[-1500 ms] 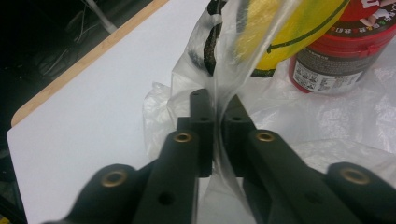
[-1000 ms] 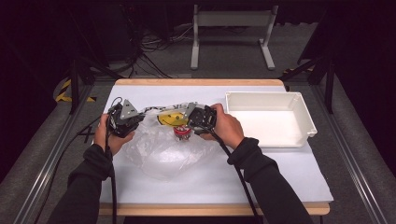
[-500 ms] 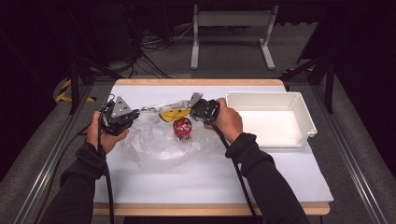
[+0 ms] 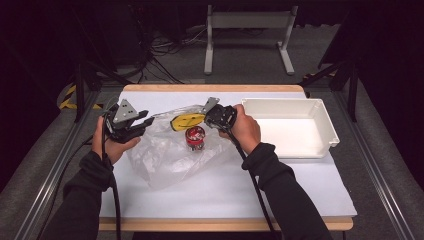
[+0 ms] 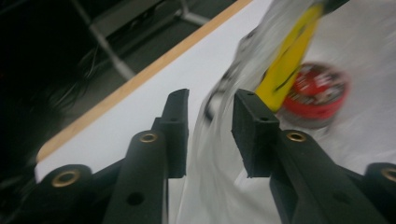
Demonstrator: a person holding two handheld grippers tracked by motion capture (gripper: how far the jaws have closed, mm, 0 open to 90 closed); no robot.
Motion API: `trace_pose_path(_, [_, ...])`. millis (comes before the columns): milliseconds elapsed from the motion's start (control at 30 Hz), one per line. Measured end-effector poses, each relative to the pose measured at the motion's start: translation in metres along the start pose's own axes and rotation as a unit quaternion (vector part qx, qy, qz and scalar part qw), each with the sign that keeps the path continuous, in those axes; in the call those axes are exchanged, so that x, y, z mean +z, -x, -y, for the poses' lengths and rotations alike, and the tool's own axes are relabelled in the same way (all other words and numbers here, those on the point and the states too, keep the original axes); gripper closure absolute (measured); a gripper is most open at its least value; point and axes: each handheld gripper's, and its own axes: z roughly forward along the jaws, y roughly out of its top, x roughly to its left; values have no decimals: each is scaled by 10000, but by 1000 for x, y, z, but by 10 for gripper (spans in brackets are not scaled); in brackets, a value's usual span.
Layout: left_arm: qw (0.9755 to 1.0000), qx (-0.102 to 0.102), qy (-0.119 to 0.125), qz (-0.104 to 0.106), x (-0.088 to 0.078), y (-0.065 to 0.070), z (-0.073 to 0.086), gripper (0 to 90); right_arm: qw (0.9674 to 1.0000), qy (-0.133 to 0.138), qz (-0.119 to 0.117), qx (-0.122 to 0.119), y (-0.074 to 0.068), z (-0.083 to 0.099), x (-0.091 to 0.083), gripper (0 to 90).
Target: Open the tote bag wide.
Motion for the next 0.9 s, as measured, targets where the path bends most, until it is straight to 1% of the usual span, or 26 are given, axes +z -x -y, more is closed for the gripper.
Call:
trace_pose_path(33, [9998,63,177,102,-3,8,-7,654,10000,0,0,0,0,0,0,900])
trace_pose_path(67, [9994,113,270,203,-5,12,-9,636,10000,-31,-38,-13,-1,-1,0,900])
trace_pose_path(133, [9981,252,366,425,-7,22,-14,633,10000,-65,-35,-2,-2,-1,1,900])
trace_pose_path(200, [9956,411,449,709,-8,33,-17,659,9999,-91,-39,32,-1,0,1,900])
trace_pose_path(233, [9939,512,436,869,-8,39,-18,693,9999,-95,-48,12,0,0,1,900])
trace_pose_path(267, [9939,512,436,869,-8,39,-18,737,9999,-95,-48,12,0,0,1,900])
trace_pose_path(300, [9888,663,458,1258,-8,49,-18,737,9999,-98,-43,-1,1,0,1,900])
trace_pose_path(333, [9875,745,431,1323,-7,54,-17,783,9999,-104,-14,48,1,1,0,900])
trace_pose_path(367, [9861,841,298,1401,-5,60,-16,808,9999,-111,-6,64,2,1,0,900])
trace_pose_path(400, [9850,952,125,1436,0,66,-14,825,9999,-101,-38,95,2,2,0,900])
trace_pose_path(433, [9835,1062,-86,1459,5,71,-12,835,9999,-96,-47,111,3,2,-1,900])
trace_pose_path(467, [9824,1108,-346,1463,12,74,-9,836,9999,-90,-40,128,3,3,-1,900])
trace_pose_path(500, [9815,1154,-527,1436,18,76,-6,837,9998,-99,-66,142,3,3,-2,900])
trace_pose_path(533, [9805,1182,-798,1354,27,76,-2,838,9998,-72,-80,159,4,4,-2,900])
trace_pose_path(567, [9799,1202,-988,1245,33,76,2,833,9998,-31,-115,164,5,5,-3,900])
trace_pose_path(600, [9795,1233,-1172,1078,39,75,5,817,9997,-9,-138,178,5,5,-5,900])
trace_pose_path(633, [9791,1179,-1355,955,45,72,9,802,9997,2,-169,177,5,6,-5,900])
trace_pose_path(667, [9792,1126,-1419,913,48,69,11,793,9996,-17,-231,158,6,7,-7,900])
trace_pose_path(700, [9800,1028,-1464,871,50,65,13,782,9995,-1,-277,173,5,7,-7,900])
trace_pose_path(733, [9799,990,-1541,795,52,60,16,777,9992,40,-374,112,5,8,-7,891])
trace_pose_path(767, [9802,963,-1555,756,53,57,18,772,9992,60,-391,77,5,9,-8,870])
trace_pose_path(800, [9802,914,-1591,739,54,52,20,773,9992,65,-383,94,5,10,-8,847])
trace_pose_path(833, [9804,900,-1610,697,55,50,21,772,9983,113,-566,72,4,11,-8,787])
trace_pose_path(867, [9806,875,-1624,666,56,49,22,772,9977,118,-664,77,2,11,-9,760])
trace_pose_path(900, [9814,824,-1607,652,56,47,23,772,9977,148,-663,11,0,11,-10,737])
